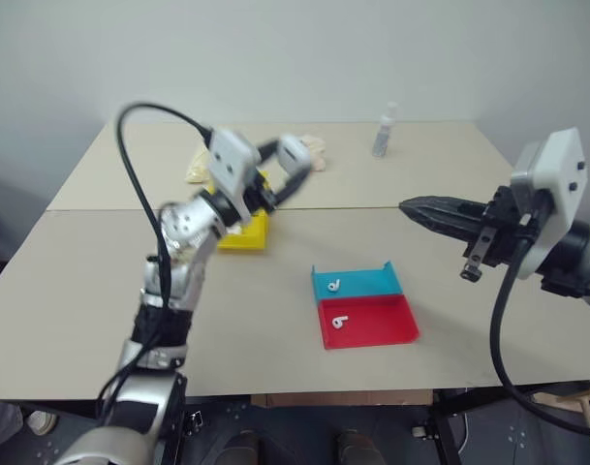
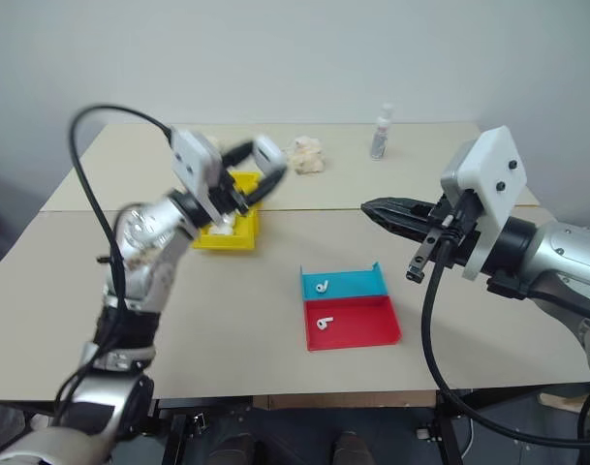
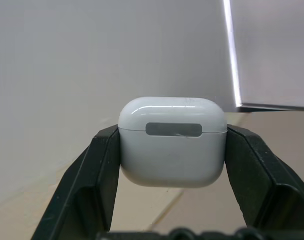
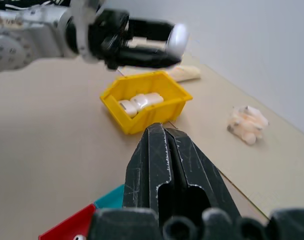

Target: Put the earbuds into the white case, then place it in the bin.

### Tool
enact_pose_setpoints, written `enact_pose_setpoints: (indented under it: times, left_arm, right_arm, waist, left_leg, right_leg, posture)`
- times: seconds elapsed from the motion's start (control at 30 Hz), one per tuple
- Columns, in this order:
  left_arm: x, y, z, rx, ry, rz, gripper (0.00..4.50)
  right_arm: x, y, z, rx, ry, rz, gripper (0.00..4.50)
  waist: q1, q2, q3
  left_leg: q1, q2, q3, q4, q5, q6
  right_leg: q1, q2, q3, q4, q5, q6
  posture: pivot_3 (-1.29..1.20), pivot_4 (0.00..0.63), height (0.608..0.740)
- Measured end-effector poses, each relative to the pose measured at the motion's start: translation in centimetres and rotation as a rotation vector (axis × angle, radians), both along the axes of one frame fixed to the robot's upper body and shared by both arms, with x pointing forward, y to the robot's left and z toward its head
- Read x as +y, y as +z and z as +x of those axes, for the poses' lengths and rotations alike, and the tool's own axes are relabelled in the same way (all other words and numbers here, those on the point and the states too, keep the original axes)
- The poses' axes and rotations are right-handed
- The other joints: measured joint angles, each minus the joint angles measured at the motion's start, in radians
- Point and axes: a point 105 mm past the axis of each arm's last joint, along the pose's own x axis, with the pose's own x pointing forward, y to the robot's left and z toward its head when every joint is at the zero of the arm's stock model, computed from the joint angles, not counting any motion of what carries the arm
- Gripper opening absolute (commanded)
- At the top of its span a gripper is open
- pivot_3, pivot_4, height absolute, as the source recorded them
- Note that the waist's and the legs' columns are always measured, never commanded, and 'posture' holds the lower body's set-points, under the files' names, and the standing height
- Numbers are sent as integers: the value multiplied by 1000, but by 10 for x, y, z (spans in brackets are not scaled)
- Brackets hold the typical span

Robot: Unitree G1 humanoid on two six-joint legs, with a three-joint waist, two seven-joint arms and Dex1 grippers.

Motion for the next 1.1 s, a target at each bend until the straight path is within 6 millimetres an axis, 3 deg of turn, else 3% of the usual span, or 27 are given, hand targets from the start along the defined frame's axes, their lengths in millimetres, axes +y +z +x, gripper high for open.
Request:
enact_pose_setpoints:
  times: [0.17,0.27,0.37,0.53,0.67,0.87,1.0,1.1]
  left_arm:
    - [31,-38,39,137,325,8,2793]
    - [43,-58,52,192,463,36,2793]
    - [47,-64,60,228,520,44,2793]
    - [45,-72,63,263,509,67,4462]
    - [40,-72,62,257,485,56,4462]
    - [34,-68,49,308,256,-85,4462]
    - [47,-75,20,323,80,-16,4462]
    - [55,-87,-17,356,-85,124,4462]
  right_arm:
    - [-3,-6,2,21,-19,-2,210]
    - [-5,-10,4,30,-35,-8,210]
    - [-6,-12,4,35,-44,-13,210]
    - [-8,-17,5,50,-54,-16,159]
    - [-9,-20,5,59,-61,-25,159]
    - [-24,-37,4,117,-114,-104,159]
    - [-50,-69,-9,228,-143,-254,159]
    - [-66,-90,-23,245,-108,-370,159]
  waist:
    - [2,-1,0]
    - [6,-1,0]
    - [10,-1,0]
    - [11,-1,0]
    - [12,-1,0]
    - [12,0,0]
    - [9,0,0]
    - [6,0,0]
  left_leg:
    - [-1,0,0,1,0,-1]
    - [-2,0,0,1,0,-1]
    - [-3,0,1,1,0,-1]
    - [-2,0,2,1,1,-1]
    - [-2,0,3,1,1,-1]
    - [-2,0,3,0,1,-1]
    - [-1,0,3,0,1,-1]
    - [0,0,3,0,1,-1]
  right_leg:
    - [-1,0,-1,1,0,0]
    - [-1,0,-1,1,0,0]
    - [-2,0,-1,0,0,0]
    - [-1,0,-2,1,0,0]
    - [-1,0,-1,1,0,0]
    - [-2,0,-1,1,0,0]
    - [-1,0,-1,1,0,0]
    - [0,0,0,1,0,0]
  posture:
    - [0,150,740]
    - [0,150,740]
    - [0,150,740]
    - [0,150,740]
    - [0,150,740]
    - [0,150,740]
    - [0,150,740]
    - [0,150,740]
